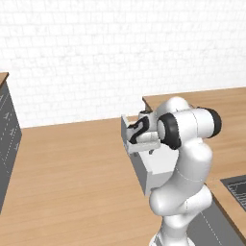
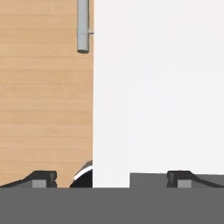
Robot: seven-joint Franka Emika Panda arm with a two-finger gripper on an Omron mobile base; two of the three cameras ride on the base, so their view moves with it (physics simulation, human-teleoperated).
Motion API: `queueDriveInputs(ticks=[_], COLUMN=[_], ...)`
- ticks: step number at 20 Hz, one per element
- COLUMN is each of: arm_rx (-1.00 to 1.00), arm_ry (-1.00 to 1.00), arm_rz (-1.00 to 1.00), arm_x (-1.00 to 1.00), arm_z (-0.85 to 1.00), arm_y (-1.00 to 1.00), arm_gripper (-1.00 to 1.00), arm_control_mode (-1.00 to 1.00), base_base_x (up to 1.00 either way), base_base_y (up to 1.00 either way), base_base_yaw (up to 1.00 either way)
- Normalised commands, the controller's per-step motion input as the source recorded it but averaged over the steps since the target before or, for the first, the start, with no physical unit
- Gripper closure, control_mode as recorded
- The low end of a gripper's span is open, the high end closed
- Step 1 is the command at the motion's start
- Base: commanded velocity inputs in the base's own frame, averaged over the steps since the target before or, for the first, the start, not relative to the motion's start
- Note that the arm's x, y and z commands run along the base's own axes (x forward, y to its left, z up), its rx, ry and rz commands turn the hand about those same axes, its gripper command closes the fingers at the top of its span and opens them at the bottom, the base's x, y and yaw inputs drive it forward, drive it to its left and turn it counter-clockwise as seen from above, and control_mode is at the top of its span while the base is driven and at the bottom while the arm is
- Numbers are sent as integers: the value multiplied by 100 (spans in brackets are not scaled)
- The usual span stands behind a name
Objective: Pick up the knife from the drawer and place it on the cutting board. Then place the meat from the plate to the cutting board.
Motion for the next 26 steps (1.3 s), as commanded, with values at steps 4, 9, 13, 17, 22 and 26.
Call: queueDriveInputs(ticks=[4, 9, 13, 17, 22, 26], arm_rx=[0, 0, 0, 0, 0, 0], arm_ry=[0, 0, -1, -7, -9, -11], arm_rz=[0, 0, -1, -7, -10, -13], arm_x=[34, 21, 4, 1, 11, 17], arm_z=[-46, -37, -6, 0, 0, 0], arm_y=[0, 10, 66, 100, 100, 100], arm_gripper=[-100, -100, -100, -100, -100, -100], arm_control_mode=[-100, -100, -100, -100, -100, -100], base_base_x=[0, 0, 0, 0, 0, 0], base_base_y=[0, 0, 0, 0, 0, 0], base_base_yaw=[0, 0, 0, 0, 0, 0])
